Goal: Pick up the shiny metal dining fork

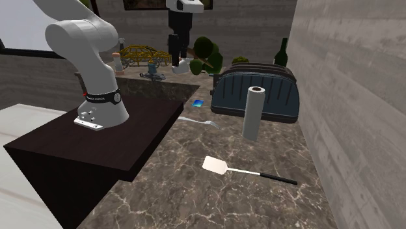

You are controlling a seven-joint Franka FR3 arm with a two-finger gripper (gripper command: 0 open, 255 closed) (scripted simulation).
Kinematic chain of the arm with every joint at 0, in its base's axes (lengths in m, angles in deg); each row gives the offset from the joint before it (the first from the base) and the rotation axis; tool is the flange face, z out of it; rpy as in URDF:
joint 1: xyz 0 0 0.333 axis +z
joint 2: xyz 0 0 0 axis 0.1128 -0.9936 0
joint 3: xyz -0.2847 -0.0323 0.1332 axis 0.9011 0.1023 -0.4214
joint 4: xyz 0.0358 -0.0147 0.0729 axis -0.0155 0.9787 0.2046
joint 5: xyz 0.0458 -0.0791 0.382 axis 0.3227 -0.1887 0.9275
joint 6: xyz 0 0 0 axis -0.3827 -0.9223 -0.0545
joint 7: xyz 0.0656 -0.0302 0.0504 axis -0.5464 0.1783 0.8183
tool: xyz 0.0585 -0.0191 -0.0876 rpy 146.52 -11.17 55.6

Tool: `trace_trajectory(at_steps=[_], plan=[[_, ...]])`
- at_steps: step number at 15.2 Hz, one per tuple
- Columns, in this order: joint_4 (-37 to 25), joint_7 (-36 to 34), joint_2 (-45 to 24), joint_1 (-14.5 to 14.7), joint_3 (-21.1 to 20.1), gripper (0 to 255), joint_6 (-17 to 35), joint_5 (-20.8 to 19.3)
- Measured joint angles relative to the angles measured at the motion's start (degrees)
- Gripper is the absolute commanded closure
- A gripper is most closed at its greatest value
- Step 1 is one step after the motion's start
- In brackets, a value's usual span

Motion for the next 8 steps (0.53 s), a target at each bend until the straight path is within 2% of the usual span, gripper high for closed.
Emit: trace_trajectory(at_steps=[8], plan=[[3.7, -3.4, -15.7, 1.1, -4.4, 0, 18.9, 0.9]])
